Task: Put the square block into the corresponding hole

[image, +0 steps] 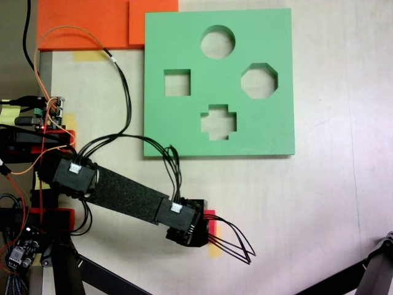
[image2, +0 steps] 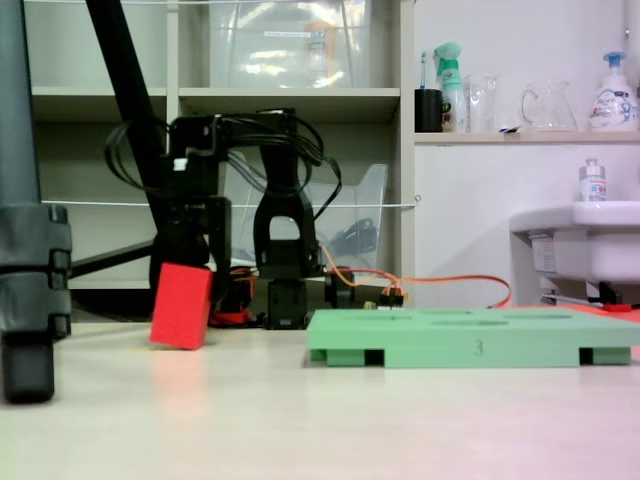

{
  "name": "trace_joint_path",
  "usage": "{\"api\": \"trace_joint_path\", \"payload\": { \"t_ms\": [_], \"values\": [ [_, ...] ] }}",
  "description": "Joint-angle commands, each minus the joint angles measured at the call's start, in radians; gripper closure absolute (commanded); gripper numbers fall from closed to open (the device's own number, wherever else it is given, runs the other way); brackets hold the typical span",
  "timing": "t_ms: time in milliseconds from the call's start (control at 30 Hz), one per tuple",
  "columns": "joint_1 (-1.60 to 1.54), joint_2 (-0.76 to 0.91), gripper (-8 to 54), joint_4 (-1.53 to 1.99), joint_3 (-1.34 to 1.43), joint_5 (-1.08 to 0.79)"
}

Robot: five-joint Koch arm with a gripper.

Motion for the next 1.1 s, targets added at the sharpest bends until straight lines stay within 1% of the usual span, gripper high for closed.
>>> {"api": "trace_joint_path", "payload": {
  "t_ms": [0,200,300,433,533,567,667,800,1067],
  "values": [
    [-0.029,0.138,27.2,0.081,-0.031,0.032],
    [-0.213,0.390,27.2,0.143,-0.044,0.164],
    [-0.382,0.451,27.2,0.167,-0.031,0.278],
    [-0.712,0.508,27.1,0.126,0.066,0.624],
    [-0.928,0.571,27.1,-0.091,0.225,0.897],
    [-0.982,0.583,27.2,-0.156,0.265,0.948],
    [-1.108,0.543,27.1,-0.265,0.290,1.043],
    [-1.175,0.489,27.1,-0.344,0.281,1.137],
    [-1.218,0.379,27.1,-0.383,0.250,1.138]
  ]
}}
